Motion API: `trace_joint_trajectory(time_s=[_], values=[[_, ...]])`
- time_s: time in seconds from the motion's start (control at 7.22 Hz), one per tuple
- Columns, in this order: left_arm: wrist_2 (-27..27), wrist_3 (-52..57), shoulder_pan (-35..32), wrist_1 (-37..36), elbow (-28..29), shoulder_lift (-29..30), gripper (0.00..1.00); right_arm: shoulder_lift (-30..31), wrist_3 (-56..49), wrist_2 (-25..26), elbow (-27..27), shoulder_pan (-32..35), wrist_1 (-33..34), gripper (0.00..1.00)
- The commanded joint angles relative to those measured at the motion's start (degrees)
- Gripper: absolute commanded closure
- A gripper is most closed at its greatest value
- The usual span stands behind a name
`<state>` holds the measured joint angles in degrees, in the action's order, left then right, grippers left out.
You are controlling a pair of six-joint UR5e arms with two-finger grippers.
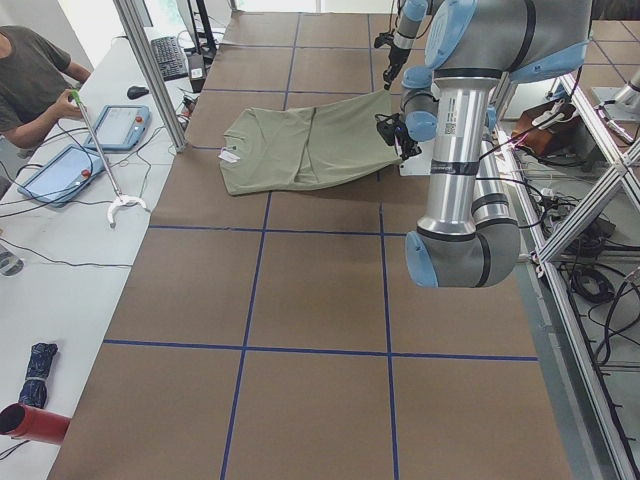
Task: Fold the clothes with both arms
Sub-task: 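Lift the hem with both grippers and fold it up toward the collar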
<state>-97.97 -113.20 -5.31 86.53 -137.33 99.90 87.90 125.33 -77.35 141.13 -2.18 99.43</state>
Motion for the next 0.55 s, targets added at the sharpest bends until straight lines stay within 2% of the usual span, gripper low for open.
trace_joint_trajectory(time_s=[0.0, 0.28, 0.42], values=[[0.15, 2.26, -2.92, -0.04, -0.93, 0.47, 1.00, -0.80, -0.87, -0.26, 1.08, 5.56, 0.85, 1.00], [0.06, 17.34, -13.87, -0.04, 0.64, 3.37, 1.00, -8.23, -13.99, -5.33, -2.76, 15.48, 3.03, 1.00], [-0.03, 21.14, -18.37, 0.30, 5.61, 5.20, 1.00, -15.06, -20.76, -10.58, -8.18, 23.54, 5.57, 1.00]])
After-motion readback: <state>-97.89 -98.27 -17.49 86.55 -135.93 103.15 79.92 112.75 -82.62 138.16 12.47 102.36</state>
